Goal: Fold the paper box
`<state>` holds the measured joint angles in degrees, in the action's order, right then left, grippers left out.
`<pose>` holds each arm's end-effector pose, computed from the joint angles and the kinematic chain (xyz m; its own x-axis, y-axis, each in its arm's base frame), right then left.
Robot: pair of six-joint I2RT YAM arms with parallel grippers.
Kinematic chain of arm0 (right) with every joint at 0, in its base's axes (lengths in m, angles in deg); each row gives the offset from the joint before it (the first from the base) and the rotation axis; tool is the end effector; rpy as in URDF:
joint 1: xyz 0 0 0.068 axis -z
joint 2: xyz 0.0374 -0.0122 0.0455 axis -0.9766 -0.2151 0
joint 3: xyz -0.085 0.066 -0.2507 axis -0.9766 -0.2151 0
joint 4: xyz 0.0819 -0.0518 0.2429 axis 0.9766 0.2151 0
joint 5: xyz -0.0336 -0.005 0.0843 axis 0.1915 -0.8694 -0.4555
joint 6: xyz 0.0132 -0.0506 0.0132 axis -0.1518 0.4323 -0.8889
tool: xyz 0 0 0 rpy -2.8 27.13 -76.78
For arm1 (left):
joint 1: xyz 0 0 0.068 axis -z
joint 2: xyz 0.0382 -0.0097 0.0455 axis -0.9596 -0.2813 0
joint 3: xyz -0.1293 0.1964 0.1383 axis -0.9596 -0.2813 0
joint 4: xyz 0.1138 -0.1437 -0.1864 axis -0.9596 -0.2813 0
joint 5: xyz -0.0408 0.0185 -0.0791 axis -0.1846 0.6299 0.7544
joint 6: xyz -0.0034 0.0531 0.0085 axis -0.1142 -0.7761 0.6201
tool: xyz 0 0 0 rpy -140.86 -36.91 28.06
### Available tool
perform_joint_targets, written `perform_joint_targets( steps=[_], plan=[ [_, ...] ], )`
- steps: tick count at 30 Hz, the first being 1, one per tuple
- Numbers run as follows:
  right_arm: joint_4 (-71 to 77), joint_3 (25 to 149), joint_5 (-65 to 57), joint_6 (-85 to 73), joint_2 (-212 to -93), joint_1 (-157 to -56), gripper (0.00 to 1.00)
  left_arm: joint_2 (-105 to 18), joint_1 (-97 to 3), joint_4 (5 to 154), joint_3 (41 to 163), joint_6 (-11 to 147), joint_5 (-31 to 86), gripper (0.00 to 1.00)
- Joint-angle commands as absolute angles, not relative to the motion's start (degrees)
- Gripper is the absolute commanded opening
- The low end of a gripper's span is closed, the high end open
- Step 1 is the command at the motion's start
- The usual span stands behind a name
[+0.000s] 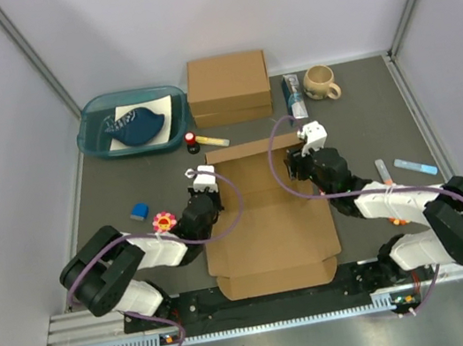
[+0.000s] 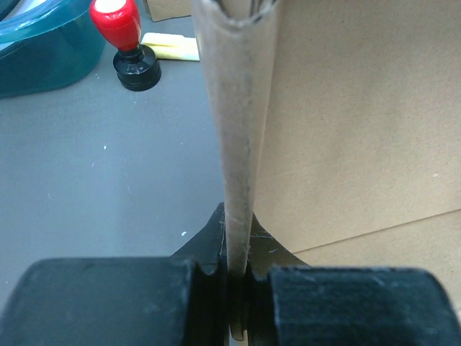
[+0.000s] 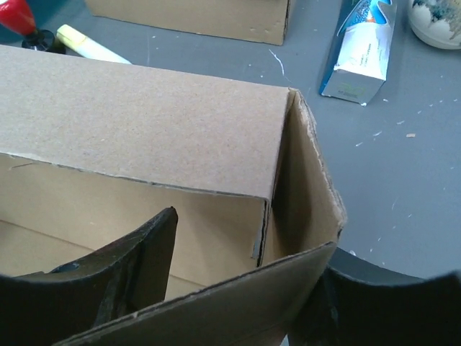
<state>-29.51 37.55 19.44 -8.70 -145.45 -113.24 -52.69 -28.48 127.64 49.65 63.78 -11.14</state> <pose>0.2173 0.1437 0.1984 -0.2696 -0.0003 -0.9630 -0.3001 0.9502 0.0838 0.1924 -0.1682 0.1550 -0.2097 0.0445 -0.9767 0.2420 0.9702 -0.0077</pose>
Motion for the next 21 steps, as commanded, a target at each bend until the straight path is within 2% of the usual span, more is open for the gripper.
perform_joint_targets(
  steps=[1,4,7,16,17,18,21],
  plan=[
    [-33.25,37.81,15.13,-9.13,-144.60,-113.88,0.62,-51.72,-27.79,129.77,52.49,63.35,-1.52,0.00],
    [-32.55,37.90,12.76,-9.92,-142.94,-113.88,0.73,-52.42,-27.79,128.28,53.37,63.35,-3.09,0.00],
    [-27.99,40.18,9.60,-10.28,-140.22,-114.66,0.79,-53.21,-27.79,124.68,55.03,63.61,-6.86,0.00],
    [-10.68,46.16,5.11,-11.15,-126.79,-115.72,0.87,-55.67,-27.79,117.29,59.25,64.14,-10.92,0.00],
    [-9.27,47.03,4.75,-11.24,-125.89,-115.72,0.88,-56.20,-27.79,116.50,60.22,64.40,-11.53,0.00],
    [-6.56,47.39,4.23,-11.50,-124.92,-115.72,0.96,-56.47,-27.79,115.62,60.75,64.93,-11.62,0.00],
    [-2.95,47.92,4.13,-11.50,-122.11,-115.72,0.99,-57.43,-27.87,113.25,62.16,66.15,-12.59,0.00]
  ],
)
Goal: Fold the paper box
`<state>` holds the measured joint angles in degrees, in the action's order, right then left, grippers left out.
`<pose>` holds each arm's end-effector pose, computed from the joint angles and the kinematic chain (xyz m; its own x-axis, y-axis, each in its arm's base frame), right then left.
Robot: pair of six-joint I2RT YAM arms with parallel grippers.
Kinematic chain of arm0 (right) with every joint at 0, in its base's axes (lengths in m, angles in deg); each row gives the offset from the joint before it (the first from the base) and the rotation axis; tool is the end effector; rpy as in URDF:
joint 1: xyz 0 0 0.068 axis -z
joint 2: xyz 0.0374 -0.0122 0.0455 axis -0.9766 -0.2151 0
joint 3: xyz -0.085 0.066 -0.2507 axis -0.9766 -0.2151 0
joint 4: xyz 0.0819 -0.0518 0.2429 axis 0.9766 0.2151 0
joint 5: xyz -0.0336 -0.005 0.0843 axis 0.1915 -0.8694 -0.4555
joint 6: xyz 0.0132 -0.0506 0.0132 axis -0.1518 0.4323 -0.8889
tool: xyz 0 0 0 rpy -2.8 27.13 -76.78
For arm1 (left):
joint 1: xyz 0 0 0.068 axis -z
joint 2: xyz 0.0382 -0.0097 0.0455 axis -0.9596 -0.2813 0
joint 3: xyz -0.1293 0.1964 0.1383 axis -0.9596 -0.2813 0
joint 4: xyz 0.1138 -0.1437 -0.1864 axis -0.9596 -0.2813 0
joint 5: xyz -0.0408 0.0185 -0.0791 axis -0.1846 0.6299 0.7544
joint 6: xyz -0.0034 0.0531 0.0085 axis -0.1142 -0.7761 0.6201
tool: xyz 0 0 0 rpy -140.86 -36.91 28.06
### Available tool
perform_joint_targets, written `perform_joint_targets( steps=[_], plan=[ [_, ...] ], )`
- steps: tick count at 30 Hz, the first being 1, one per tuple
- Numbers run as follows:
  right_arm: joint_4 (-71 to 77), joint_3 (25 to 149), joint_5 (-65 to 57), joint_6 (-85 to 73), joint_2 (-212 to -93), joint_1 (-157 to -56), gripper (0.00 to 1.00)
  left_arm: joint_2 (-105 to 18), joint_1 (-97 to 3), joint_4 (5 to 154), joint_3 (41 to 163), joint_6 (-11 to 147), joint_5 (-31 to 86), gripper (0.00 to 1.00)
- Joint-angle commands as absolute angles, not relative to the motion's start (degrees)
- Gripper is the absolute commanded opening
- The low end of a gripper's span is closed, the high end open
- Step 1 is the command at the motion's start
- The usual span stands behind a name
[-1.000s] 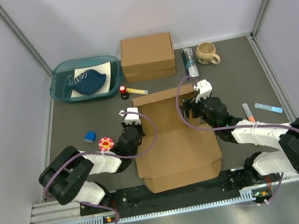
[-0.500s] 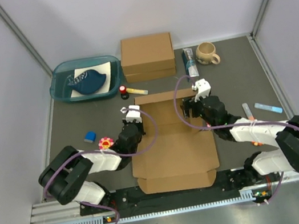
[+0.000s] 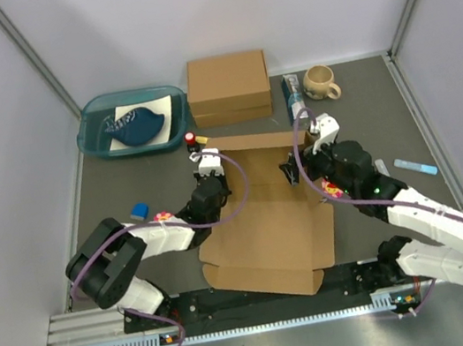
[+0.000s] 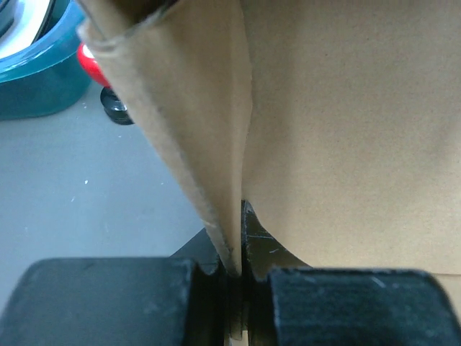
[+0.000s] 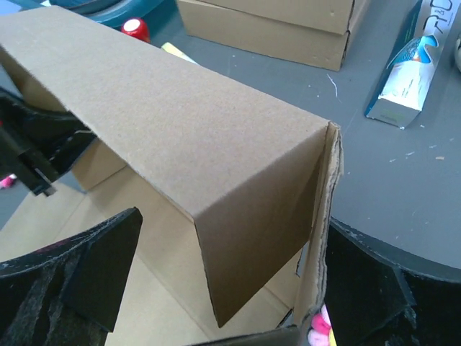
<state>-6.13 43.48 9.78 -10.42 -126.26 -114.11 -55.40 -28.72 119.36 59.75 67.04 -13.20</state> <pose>0.1812 0.1292 0.2653 -0.2841 0.0282 -0.9584 -0.4551 0.8758 0.1607 0.2187 -0.1915 0.1768 -0.2272 -0.0024 -0.9738 0.1914 0.9804 -0.0471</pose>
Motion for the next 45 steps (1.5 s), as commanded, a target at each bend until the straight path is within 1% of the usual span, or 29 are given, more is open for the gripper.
perform_joint_targets(
  steps=[1,7,11,16,23,28,31,32,34,35,36,37,38,39,41,42,44,45],
  plan=[
    [-1.97,47.92,4.48,-11.51,-121.67,-115.64,0.99,-57.61,-27.79,112.37,62.59,66.51,-12.85,0.00],
    [1.28,45.81,6.86,-12.38,-121.05,-115.72,0.99,-55.95,-27.79,110.87,62.86,68.01,-13.20,0.00],
    [1.55,45.02,7.56,-15.45,-120.17,-115.72,0.99,-54.80,-27.79,105.70,63.83,68.18,-15.39,0.00],
    [2.25,45.81,8.18,-17.04,-115.17,-115.72,0.99,-53.66,-28.05,102.17,63.65,68.71,-17.77,0.00],
    [7.87,48.36,9.76,-18.10,-109.98,-115.64,0.99,-53.22,-28.58,100.41,63.13,70.99,-17.25,0.00],
    [10.78,46.70,16.87,-17.66,-104.54,-115.72,0.99,-52.95,-28.58,101.11,62.69,70.56,-17.07,0.00],
    [12.36,43.89,25.12,-18.18,-99.96,-115.64,0.99,-52.60,-28.58,101.46,62.51,70.21,-16.90,0.00],
    [12.80,43.09,29.66,-19.66,-98.56,-115.55,0.99,-52.60,-28.58,101.73,62.42,70.12,-16.90,0.00],
    [12.71,40.38,32.95,-20.47,-94.52,-115.37,0.99,-52.51,-28.66,101.90,62.07,70.03,-16.81,0.00],
    [13.67,39.84,37.57,-22.38,-93.63,-115.20,0.99,-52.51,-28.58,102.17,61.98,69.94,-16.81,0.00],
    [14.55,39.31,39.62,-23.36,-92.67,-114.59,0.99,-52.60,-28.66,102.26,61.90,69.85,-16.81,0.00],
    [15.60,39.22,41.30,-24.41,-92.83,-114.06,0.98,-52.60,-28.58,102.34,61.72,69.94,-16.81,0.00],
    [19.36,39.57,43.05,-27.82,-93.44,-113.18,0.95,-52.51,-28.66,102.52,61.63,69.77,-16.81,0.00],
    [20.70,40.01,42.37,-29.07,-95.71,-110.22,0.92,-52.51,-28.58,103.04,61.37,69.76,-16.90,0.00],
    [23.86,40.45,38.96,-34.07,-98.01,-106.86,0.87,-52.34,-28.58,103.75,61.02,69.77,-16.90,0.00],
    [23.79,40.01,36.94,-35.22,-98.54,-103.45,0.84,-52.16,-28.66,104.27,60.67,69.76,-16.90,0.00],
    [21.34,37.47,31.50,-36.38,-99.08,-101.14,0.78,-51.99,-28.66,104.63,60.49,69.77,-16.90,0.00],
    [19.76,36.77,30.69,-36.90,-99.34,-100.35,0.78,-51.73,-28.58,104.98,60.14,69.68,-16.90,0.00]
  ],
)
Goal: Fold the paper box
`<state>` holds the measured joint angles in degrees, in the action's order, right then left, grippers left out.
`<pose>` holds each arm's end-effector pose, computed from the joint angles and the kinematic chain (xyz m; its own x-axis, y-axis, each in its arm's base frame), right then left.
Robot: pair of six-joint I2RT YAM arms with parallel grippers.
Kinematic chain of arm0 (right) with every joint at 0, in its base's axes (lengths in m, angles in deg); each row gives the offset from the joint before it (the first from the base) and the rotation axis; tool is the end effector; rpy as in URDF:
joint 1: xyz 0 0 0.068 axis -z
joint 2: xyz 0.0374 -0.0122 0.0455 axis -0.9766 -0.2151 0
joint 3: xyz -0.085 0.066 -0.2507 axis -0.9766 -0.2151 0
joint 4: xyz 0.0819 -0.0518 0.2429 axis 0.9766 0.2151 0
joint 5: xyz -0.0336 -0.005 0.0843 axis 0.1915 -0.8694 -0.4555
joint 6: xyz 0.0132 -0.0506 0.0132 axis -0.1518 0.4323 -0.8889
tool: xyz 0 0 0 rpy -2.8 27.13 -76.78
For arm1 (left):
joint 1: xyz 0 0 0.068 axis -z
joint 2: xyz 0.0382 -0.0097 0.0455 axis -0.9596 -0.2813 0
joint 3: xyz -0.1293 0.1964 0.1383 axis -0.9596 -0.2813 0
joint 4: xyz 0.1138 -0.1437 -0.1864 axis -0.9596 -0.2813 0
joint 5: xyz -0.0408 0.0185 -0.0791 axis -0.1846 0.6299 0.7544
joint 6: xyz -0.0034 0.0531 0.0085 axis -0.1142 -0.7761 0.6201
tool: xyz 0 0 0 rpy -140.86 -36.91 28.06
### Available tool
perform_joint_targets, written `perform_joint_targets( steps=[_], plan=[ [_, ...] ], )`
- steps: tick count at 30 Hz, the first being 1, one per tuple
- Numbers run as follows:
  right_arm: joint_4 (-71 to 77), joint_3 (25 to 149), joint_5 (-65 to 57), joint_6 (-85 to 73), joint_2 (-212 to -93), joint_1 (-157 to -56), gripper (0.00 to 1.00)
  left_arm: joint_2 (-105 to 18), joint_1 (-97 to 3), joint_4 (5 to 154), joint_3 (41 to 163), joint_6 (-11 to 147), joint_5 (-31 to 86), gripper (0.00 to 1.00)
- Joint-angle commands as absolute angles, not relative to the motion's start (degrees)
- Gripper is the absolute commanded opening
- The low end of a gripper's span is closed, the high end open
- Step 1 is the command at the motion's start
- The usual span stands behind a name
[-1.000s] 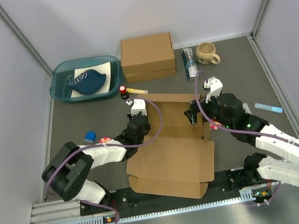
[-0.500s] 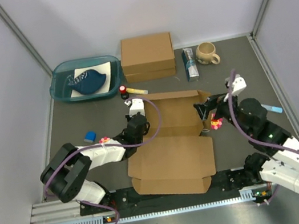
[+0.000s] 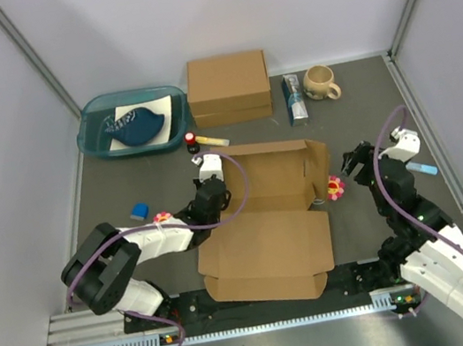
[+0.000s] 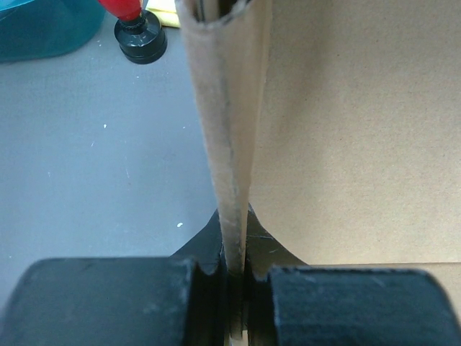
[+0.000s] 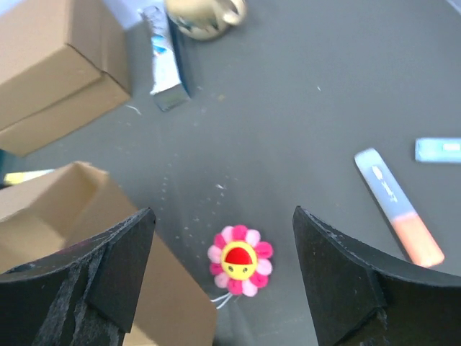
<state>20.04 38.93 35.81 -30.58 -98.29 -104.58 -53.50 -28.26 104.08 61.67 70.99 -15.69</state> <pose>0.1221 0.0407 0.2671 -0.1754 0.4015 -0.8989 0.1986 0.9087 0.3671 0.2140 -0.1882 0.1698 -0.3635 0.0657 -0.9293 0.1367 0.9905 0.0165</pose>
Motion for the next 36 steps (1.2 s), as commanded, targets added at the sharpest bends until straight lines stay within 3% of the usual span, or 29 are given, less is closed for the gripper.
perform_joint_targets(
  steps=[1,11,19,27,36],
  plan=[
    [18.70,35.45,29.98,-36.73,-99.77,-100.17,0.77,-51.64,-28.58,105.07,60.14,69.68,-16.98,0.00],
    [2.79,30.70,11.46,-32.60,-112.07,-100.08,0.71,-51.63,-28.66,105.95,59.79,69.33,-16.19,0.00],
    [-6.00,30.08,3.34,-29.44,-117.00,-100.17,0.77,-51.81,-28.58,106.12,60.14,68.45,-15.67,0.00],
    [-12.32,29.82,-3.33,-27.94,-116.66,-100.69,0.82,-51.37,-28.58,105.95,60.49,67.83,-15.58,0.00],
    [-6.89,29.38,-5.53,-25.83,-111.73,-101.31,0.83,-51.28,-28.58,104.98,61.10,67.83,-15.93,0.00]
  ],
)
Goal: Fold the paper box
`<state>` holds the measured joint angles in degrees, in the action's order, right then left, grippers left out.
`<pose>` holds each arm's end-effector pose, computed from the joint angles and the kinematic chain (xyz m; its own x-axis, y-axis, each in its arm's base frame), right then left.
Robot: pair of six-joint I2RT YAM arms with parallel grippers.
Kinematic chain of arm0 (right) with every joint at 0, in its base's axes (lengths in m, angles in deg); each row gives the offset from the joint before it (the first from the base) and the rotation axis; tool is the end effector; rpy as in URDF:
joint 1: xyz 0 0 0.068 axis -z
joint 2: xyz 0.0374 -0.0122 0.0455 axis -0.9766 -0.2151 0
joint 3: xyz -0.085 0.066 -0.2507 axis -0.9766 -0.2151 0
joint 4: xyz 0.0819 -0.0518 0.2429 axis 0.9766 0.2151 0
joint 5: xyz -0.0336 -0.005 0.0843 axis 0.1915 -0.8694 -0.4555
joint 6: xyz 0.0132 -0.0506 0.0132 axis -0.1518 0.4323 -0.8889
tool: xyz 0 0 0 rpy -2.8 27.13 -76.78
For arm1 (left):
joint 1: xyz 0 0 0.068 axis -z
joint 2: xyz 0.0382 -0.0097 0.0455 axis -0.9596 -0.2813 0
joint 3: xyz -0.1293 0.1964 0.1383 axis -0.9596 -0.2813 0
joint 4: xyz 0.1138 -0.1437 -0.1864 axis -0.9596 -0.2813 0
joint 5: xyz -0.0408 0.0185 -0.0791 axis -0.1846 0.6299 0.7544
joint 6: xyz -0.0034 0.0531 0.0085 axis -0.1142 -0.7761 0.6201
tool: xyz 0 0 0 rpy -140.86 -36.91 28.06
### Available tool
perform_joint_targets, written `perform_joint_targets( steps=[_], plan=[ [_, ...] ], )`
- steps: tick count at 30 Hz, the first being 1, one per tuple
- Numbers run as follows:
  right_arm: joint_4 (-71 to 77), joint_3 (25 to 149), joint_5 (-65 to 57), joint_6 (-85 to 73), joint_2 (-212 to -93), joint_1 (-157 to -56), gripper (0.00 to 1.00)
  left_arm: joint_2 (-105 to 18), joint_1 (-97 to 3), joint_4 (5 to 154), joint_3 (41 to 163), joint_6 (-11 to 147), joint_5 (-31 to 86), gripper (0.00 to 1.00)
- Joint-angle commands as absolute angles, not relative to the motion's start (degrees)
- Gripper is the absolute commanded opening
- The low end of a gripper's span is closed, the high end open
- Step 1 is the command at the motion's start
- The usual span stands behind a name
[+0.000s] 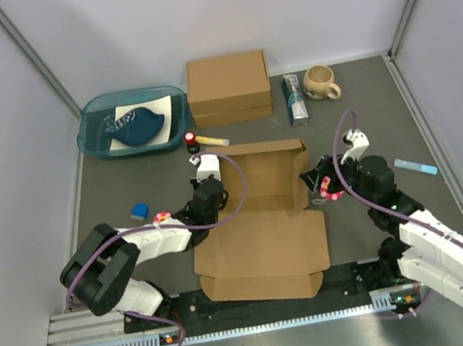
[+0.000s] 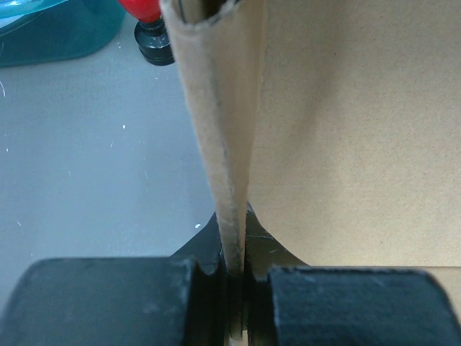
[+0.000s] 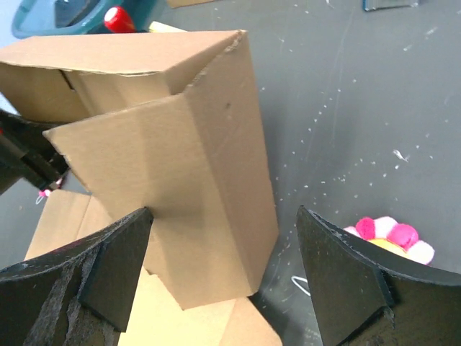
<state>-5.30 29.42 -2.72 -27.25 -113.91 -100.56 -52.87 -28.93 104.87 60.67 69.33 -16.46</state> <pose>0.1621 0.0728 0.2155 -0.4526 0.3147 -0.8343 -0.3020 0.8263 0.4755 0.2138 -0.1827 0.1690 -0.3527 0.0850 -0.9319 0.1233 0.9914 0.0437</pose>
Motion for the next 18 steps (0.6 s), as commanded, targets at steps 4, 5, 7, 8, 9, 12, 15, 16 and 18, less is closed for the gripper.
perform_joint_targets(
  steps=[4,5,7,8,9,12,15,16,18],
  plan=[
    [-6.88,28.67,-4.48,-26.01,-113.48,-101.31,0.83,-51.46,-28.58,104.98,61.10,68.01,-15.58,0.00],
    [-7.76,28.67,-4.39,-25.83,-114.10,-101.40,0.83,-51.37,-28.58,104.89,61.02,68.18,-15.49,0.00],
    [-9.25,28.76,-4.22,-26.18,-116.56,-101.40,0.83,-51.20,-28.58,105.24,60.84,68.18,-15.14,0.00],
    [-10.65,29.02,-4.13,-26.27,-117.61,-101.40,0.84,-51.28,-28.49,105.33,60.75,68.10,-15.05,0.00],
    [-11.45,29.46,-4.04,-26.01,-118.84,-101.40,0.83,-51.20,-28.49,105.42,60.75,68.18,-14.96,0.00],
    [-14.08,31.39,-3.51,-25.83,-123.50,-101.57,0.83,-51.02,-28.49,106.03,60.49,68.10,-14.26,0.00],
    [-15.58,34.28,-1.94,-24.52,-127.81,-102.62,0.83,-50.67,-28.49,107.09,59.96,67.66,-13.38,0.00],
    [-15.85,34.91,-1.06,-23.64,-128.95,-103.76,0.82,-50.58,-28.49,107.96,59.79,67.39,-13.12,0.00],
    [-16.29,36.83,0.00,-22.85,-132.11,-104.82,0.82,-50.32,-28.49,108.49,59.52,66.96,-12.42,0.00]
  ],
)
